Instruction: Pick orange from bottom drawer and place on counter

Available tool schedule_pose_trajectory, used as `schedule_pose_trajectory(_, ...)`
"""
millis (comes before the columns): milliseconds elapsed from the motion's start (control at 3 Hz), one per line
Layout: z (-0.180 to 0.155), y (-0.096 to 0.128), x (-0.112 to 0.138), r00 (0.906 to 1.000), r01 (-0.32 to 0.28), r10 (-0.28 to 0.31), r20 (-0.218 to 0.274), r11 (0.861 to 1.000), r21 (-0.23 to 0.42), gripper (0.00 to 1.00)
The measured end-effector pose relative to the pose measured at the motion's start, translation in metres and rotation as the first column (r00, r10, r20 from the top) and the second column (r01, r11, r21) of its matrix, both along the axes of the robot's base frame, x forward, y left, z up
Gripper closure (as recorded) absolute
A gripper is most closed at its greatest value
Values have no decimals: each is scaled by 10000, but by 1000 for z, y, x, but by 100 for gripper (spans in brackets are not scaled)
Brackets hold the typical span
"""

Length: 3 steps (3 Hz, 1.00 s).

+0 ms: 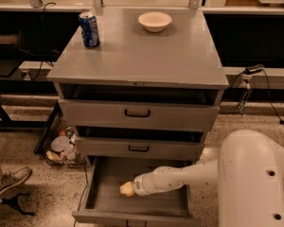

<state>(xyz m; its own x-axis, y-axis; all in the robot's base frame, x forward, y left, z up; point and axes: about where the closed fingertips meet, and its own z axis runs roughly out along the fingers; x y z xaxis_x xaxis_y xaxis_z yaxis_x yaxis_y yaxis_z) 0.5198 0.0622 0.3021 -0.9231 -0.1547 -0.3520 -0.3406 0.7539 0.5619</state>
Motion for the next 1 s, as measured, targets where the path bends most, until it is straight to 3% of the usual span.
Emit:
schedule_pose_trajectory(333, 53, 3, -3, 9753, -1066, 875, 2029, 9906, 856, 100)
schedule_pose_trajectory(667, 106, -1, -8, 9232, -1922, 1341, 3602, 9726, 1305, 100)
schedule_pose_trajectory(1000, 169, -25, -4, 8589, -2355, 1274, 4961, 9583, 1616, 100)
